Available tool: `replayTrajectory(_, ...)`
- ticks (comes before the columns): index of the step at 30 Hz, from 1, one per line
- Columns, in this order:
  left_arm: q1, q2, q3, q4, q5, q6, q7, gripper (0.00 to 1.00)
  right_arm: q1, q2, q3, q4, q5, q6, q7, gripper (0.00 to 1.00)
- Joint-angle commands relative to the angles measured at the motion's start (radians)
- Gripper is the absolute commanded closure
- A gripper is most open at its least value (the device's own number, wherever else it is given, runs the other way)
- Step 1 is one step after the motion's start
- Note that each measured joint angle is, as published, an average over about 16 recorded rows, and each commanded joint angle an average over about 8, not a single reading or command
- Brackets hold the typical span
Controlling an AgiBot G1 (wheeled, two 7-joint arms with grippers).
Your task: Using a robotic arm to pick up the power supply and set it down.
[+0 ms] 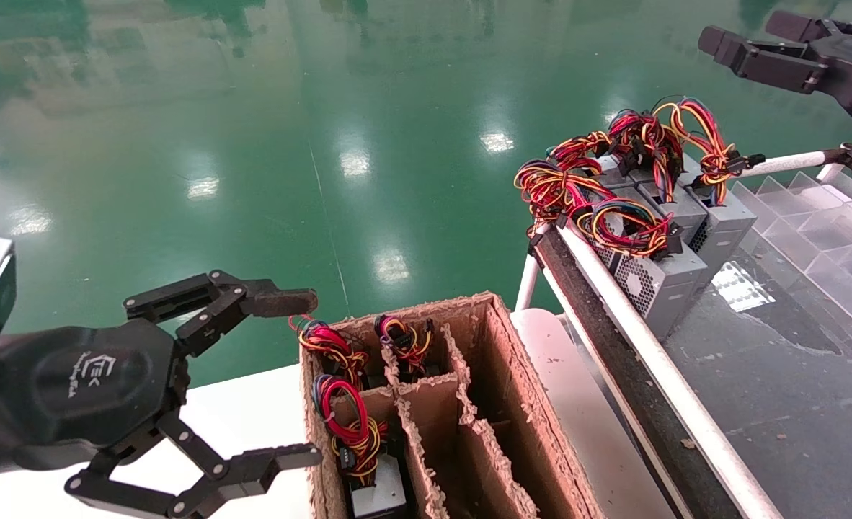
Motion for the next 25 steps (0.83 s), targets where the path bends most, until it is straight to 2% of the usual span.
replayTrajectory(1,0.0,0.0,0.0,0.0,0.0,0.0,0.0,0.0,-0.027,0.01,0.003,0.043,0.013,-0.015,0.01,0.0)
replayTrajectory(22,0.0,0.0,0.0,0.0,0.0,0.0,0.0,0.01,-0.312,0.113,0.039,0.501,0.152,-0.172,0.117,0.0)
replayTrajectory(25,0.0,0.0,0.0,0.0,0.0,0.0,0.0,0.01,-0.332,0.121,0.042,0.534,0.163,-0.183,0.125,0.0)
